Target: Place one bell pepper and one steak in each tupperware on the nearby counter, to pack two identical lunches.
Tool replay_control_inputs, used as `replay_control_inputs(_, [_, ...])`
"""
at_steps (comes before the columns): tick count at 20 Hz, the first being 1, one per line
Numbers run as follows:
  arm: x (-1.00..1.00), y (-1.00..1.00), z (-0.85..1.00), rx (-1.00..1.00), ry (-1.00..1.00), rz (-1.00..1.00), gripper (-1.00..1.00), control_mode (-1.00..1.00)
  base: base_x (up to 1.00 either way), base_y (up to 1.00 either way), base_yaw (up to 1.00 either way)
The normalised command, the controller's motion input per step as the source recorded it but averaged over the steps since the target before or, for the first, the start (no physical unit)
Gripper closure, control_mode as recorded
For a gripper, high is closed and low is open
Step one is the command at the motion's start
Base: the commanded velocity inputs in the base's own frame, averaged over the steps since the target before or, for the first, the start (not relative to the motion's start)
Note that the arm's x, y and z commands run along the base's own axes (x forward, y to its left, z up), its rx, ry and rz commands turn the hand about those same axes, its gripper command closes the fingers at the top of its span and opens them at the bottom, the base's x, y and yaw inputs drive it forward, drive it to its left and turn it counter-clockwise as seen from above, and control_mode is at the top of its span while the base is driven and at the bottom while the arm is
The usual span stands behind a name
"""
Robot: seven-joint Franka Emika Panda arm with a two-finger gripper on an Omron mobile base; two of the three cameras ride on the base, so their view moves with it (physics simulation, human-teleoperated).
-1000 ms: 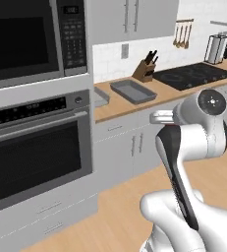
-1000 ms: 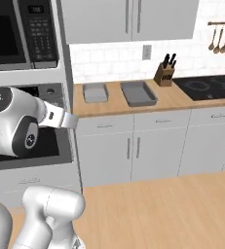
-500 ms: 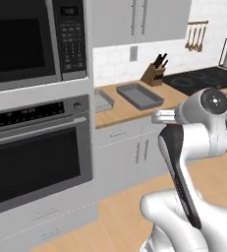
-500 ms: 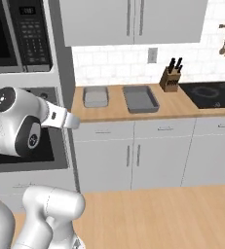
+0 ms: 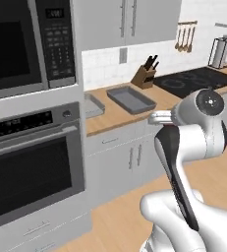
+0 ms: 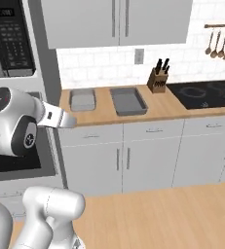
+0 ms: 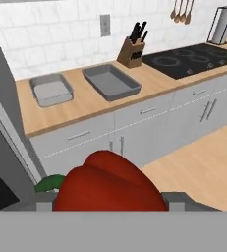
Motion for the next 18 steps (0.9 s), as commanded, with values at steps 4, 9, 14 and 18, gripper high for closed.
replay_control_inputs(4, [0.00, 0.00, 0.00, 0.00, 0.00, 0.00, 1.00, 1.00, 0.74, -0.59, -0.56])
replay_control_inputs(9, [0.00, 0.00, 0.00, 0.00, 0.00, 0.00, 1.00, 1.00, 0.73, -0.55, -0.50])
replay_control_inputs(14, [0.00, 0.00, 0.00, 0.00, 0.00, 0.00, 1.00, 1.00, 0.91, -0.28, 0.13])
replay_control_inputs(18, [0.00, 0.00, 0.00, 0.00, 0.00, 0.00, 1.00, 1.00, 1.00, -0.14, 0.65])
